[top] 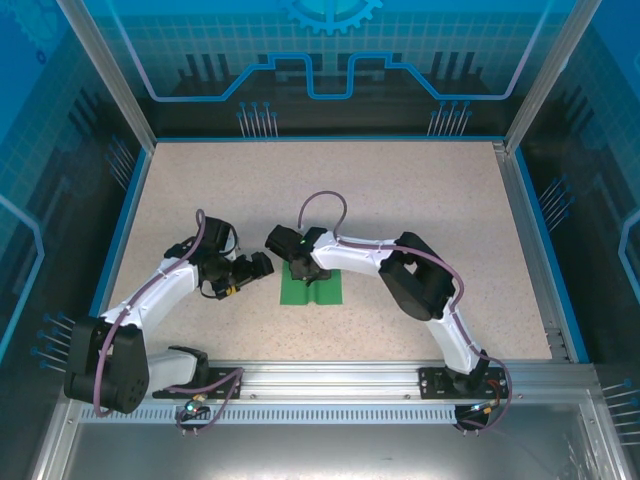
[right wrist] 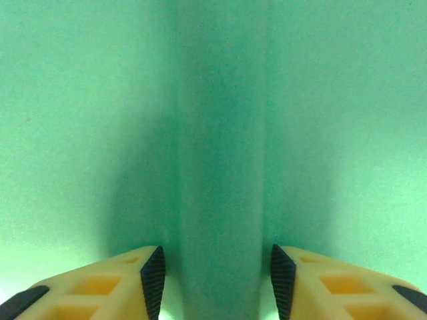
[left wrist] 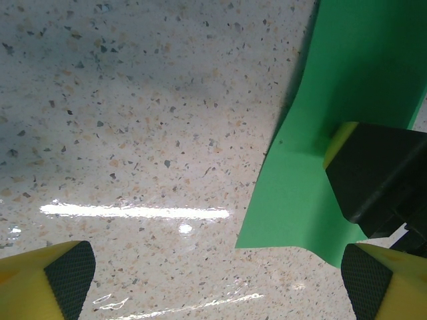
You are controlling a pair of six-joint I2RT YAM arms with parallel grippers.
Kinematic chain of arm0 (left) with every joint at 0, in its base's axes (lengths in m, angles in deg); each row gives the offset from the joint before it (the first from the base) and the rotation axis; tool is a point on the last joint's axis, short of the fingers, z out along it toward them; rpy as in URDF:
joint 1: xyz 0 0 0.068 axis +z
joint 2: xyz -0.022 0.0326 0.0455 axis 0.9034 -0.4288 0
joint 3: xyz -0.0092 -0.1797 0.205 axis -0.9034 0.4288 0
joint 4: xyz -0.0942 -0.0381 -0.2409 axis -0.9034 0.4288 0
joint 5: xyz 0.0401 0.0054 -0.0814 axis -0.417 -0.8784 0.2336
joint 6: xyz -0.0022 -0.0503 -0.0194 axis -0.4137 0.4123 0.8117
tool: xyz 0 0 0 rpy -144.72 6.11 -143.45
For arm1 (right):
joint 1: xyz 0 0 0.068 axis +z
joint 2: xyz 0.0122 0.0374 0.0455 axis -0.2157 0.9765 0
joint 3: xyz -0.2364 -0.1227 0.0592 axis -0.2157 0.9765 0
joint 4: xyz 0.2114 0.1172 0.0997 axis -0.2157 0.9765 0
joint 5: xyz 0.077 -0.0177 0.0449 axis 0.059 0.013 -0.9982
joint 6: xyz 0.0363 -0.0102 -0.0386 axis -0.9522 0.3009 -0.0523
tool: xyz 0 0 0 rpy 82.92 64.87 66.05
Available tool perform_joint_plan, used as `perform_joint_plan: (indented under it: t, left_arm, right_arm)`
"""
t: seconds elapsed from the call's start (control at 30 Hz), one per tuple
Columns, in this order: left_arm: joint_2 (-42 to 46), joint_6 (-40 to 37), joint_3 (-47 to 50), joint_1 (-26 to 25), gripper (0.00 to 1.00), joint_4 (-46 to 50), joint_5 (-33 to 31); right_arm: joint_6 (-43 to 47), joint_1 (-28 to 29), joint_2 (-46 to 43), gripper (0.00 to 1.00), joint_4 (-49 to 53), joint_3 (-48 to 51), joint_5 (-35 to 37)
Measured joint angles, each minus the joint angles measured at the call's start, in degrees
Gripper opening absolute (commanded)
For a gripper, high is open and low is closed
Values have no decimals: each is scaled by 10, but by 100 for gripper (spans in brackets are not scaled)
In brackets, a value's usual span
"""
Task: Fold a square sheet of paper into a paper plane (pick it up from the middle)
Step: Fold the square sheet of paper in half at the center of the table.
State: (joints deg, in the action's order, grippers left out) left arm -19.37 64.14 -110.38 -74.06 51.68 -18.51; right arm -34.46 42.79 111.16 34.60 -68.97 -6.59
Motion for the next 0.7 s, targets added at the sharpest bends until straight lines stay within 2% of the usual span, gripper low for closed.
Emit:
perform_joint_plan:
  t: [0.1, 0.27, 0.53, 0.7]
  left_arm:
    - [0, 0, 0, 0, 99, 0, 0]
    - [1, 0, 0, 0, 99, 0, 0]
    - [35, 0, -2, 1, 99, 22, 0]
    - [67, 0, -26, 19, 99, 58, 4]
  right_arm:
    - [6, 0, -15, 33, -18, 23, 4]
    - [18, 0, -54, 25, -42, 58, 4]
    - [35, 3, -136, 21, -106, 84, -18]
    - [37, -2, -207, 19, -197, 150, -80]
